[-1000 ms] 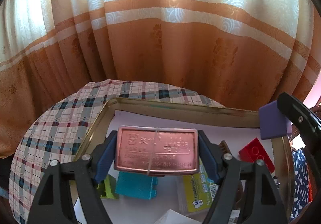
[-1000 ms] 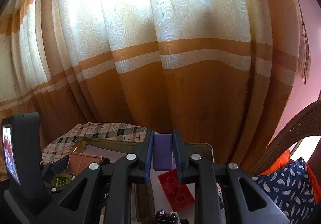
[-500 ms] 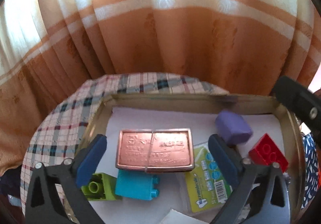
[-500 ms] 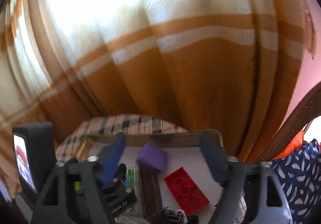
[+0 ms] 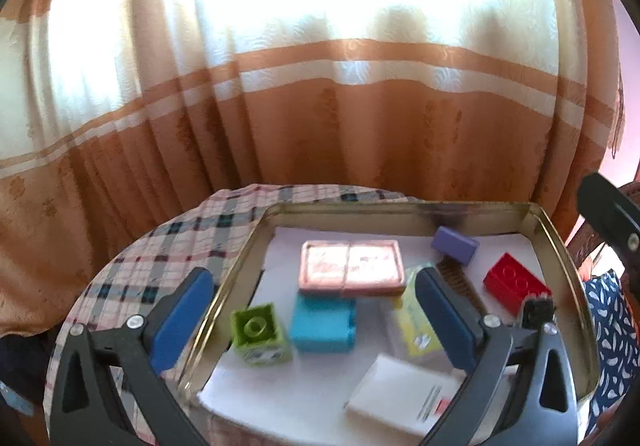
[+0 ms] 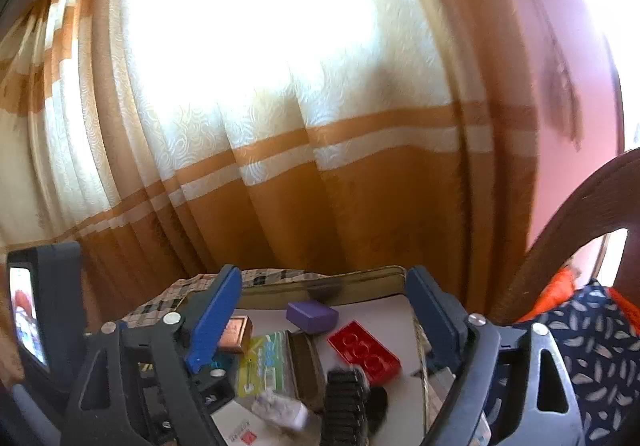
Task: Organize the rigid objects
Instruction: 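Lift both open grippers up and back out of the tray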
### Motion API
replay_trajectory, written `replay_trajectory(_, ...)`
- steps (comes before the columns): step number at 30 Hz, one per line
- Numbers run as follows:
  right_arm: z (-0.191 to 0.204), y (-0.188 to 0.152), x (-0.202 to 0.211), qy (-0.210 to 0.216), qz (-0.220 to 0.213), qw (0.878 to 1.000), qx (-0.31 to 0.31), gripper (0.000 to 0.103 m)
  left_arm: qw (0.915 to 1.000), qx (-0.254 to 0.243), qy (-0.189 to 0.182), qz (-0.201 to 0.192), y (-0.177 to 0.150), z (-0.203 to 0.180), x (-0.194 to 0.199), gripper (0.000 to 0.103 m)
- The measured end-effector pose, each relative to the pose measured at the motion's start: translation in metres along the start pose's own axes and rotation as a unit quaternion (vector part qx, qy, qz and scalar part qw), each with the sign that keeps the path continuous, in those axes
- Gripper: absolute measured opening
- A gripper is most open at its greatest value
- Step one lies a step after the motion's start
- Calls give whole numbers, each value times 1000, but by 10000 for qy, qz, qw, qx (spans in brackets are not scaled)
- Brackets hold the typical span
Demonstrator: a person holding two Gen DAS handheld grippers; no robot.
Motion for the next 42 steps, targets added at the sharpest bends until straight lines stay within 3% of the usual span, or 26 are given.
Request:
replay_trajectory(9,9,-27,35,-442,-291,9984,191,94,9994,339,32,-57,-37,35,14,103)
replay_trajectory(14,18,-36,47,-458,-383,9976,358,94,9986,467,109,-217,-52,45,18,103)
replay_trajectory(24,31,-34,73,-784,-790,9912,715,98,9943,760,235,-717,-53,58,40,103)
replay_trajectory(29,25,-40,68,-843,-494,9930,668,99,9925,771,138,-934,-54,59,53,103)
replay_trajectory(36,40,-42,68,-779,-496,9912,953,99,9893,927,103,-1119,-52,64,59,103)
replay_trajectory(42,36,-41,71,-716,-546,9925,828,99,9891,887,123,-1172,-52,63,61,103)
Point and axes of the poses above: each gripper's, at about its wrist camera, not at the fingertips, and x roughly against the way its jaws point, z to its left, y to its top, the point moved 8 cm from there along -x, roughly the way its jaws point, and after that the axes turned 15 degrees about y, right-handed, at the moved point
